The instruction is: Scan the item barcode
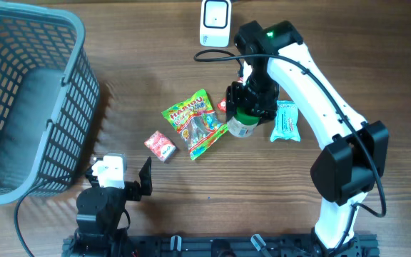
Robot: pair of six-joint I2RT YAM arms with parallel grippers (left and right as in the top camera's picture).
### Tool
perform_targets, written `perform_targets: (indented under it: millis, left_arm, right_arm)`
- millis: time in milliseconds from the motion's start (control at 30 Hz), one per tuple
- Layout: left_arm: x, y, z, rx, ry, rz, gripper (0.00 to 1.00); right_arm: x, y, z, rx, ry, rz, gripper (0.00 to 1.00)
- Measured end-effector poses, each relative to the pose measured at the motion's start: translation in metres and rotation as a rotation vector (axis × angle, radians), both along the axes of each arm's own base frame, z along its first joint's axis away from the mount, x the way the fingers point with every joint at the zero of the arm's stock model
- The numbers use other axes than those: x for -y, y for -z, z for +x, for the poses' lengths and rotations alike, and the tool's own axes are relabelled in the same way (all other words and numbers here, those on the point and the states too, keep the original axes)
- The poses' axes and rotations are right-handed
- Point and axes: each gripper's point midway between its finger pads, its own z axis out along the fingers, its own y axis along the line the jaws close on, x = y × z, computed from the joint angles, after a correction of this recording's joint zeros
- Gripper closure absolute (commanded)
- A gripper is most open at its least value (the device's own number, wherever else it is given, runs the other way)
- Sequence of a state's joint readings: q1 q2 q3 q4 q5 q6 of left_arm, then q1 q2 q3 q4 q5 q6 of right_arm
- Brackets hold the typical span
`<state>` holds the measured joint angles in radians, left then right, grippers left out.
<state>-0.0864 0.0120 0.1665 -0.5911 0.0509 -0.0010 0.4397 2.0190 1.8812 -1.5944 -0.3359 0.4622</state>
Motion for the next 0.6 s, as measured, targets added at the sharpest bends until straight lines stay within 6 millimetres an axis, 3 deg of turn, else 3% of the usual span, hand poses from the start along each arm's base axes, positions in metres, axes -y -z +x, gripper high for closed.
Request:
perform_targets:
  millis: [233, 300, 367, 467, 600]
  left_arm:
    - [0.000, 0.000, 0.000, -0.001, 0.000, 0.000, 0.00]
    - [0.000, 0.000, 0.000, -0.001, 0.000, 0.000, 0.00]
    - [0.000, 0.000, 0.000, -0.001, 0.000, 0.000, 0.00]
    - [0.000, 0.000, 0.000, -0.001, 0.000, 0.000, 0.00]
    - [0.000, 0.000, 0.000, -0.001, 0.000, 0.000, 0.00]
  right_arm:
    - [-0.017, -0.009, -0.008, -0.041, -0.024, 0.116, 0.46]
    - [-0.020, -0.007, 0.000, -0.002, -0.029, 0.132, 0.50]
    - [-0.024, -0.003, 0.020, 0.089, -0.037, 0.139, 0.50]
    - [-0.029, 0.000, 0.071, 0.319, -0.038, 0.121, 0.49]
    - [-0.041, -0.018, 0.143, 0.640, -0.010, 0.136, 0.47]
